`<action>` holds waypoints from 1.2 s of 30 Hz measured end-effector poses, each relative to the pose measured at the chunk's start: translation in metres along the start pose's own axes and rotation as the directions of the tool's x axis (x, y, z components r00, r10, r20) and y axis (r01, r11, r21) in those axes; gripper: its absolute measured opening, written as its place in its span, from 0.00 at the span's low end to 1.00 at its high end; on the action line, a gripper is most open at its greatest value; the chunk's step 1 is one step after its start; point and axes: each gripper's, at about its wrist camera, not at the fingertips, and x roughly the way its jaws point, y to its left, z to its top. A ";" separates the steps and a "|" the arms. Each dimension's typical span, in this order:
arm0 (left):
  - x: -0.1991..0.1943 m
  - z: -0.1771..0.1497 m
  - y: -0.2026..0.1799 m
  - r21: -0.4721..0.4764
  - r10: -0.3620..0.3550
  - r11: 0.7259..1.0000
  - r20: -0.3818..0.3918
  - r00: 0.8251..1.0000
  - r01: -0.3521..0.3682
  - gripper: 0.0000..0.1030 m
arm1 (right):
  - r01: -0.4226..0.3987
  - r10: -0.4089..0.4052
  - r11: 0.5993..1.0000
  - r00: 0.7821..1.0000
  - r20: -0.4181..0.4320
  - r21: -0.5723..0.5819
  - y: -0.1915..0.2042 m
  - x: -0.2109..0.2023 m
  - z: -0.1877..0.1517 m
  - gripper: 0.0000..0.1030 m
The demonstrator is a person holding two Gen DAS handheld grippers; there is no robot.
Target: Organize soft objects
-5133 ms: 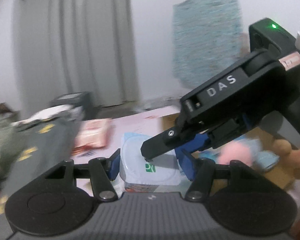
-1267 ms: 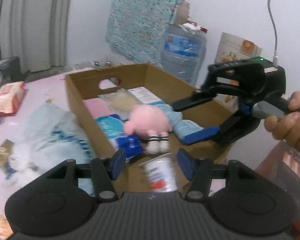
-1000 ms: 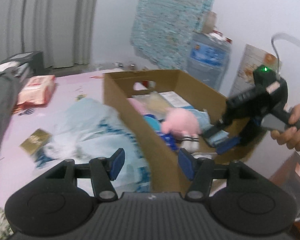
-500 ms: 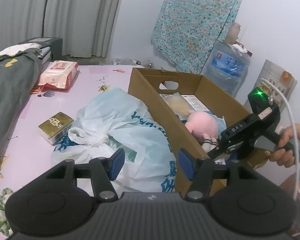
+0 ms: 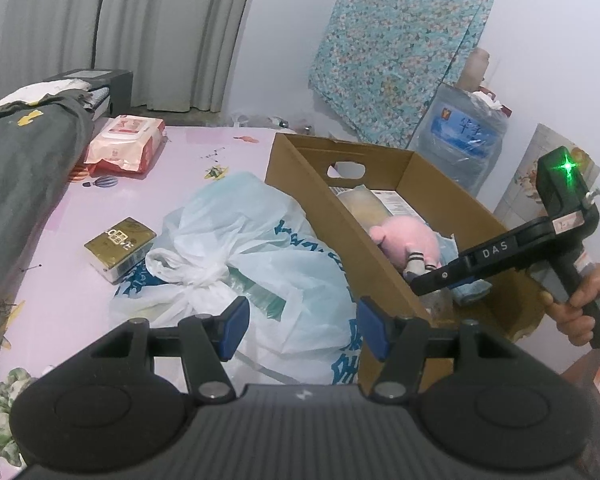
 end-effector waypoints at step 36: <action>-0.013 -0.007 0.009 -0.038 -0.023 0.999 0.016 1.000 0.024 0.61 | 0.040 -0.012 0.982 0.989 -0.149 0.183 -0.019 0.014 0.016 0.73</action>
